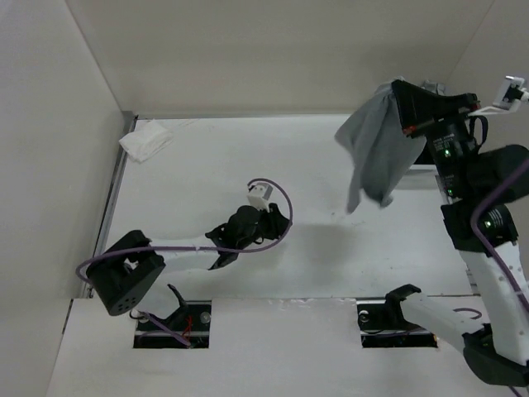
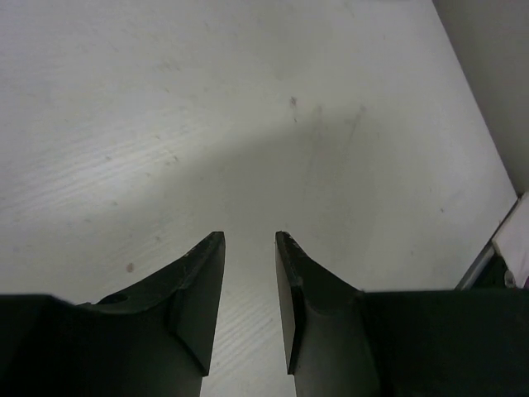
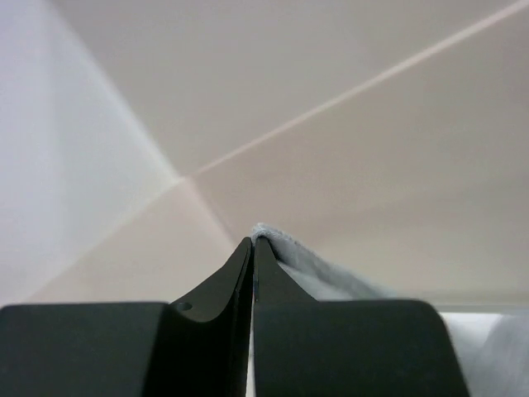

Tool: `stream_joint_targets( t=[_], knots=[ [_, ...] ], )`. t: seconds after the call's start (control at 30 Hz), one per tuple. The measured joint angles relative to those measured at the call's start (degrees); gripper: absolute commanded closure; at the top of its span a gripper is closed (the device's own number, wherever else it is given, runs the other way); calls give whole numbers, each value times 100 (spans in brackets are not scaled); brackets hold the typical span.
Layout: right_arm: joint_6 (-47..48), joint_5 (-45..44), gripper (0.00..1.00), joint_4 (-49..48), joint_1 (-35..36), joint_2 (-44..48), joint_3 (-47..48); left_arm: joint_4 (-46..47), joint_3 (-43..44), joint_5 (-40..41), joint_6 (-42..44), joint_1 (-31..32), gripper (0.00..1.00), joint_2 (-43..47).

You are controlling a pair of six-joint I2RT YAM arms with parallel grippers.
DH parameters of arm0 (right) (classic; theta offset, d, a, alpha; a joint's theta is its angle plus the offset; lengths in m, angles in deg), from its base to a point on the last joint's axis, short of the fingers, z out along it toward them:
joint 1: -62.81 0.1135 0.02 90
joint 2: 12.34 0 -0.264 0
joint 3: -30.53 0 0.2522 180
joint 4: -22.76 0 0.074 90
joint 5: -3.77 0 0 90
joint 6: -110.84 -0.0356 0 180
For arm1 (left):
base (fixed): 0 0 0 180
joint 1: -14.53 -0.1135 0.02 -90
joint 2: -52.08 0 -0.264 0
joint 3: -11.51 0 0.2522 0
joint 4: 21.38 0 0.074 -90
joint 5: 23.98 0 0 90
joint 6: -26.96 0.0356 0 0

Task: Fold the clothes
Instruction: Move the tank top to the center of the board

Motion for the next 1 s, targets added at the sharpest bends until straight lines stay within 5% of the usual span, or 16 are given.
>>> stream_joint_targets(
  t=[0.13, 0.3, 0.53, 0.67, 0.77, 0.83, 1.0],
  knots=[
    [352, -199, 96, 90, 1416, 251, 173, -168, -304, 234, -238, -739, 71, 1071],
    [304, -321, 95, -164, 1893, 9, -463, -780, -767, 374, -492, -1718, 71, 2492],
    [-315, 197, 92, -796, 1268, -2448, -1996, -1794, -1200, 448, -811, -3156, 71, 3517],
    [-442, 516, 66, -566, 695, -4767, -1113, -2131, -1241, 422, -879, -3501, 72, 3399],
    [-442, 516, 58, -402, 393, -5348, -581, -2321, -1241, 356, -852, -3355, 73, 3034],
    [-387, 431, 60, -452, 319, -5104, -680, -2481, -1241, 348, -798, -3237, 77, 2911],
    [-199, 179, 94, -809, 656, -3703, -1967, -2920, -1239, 431, -629, -2889, 79, 2605]
  ],
)
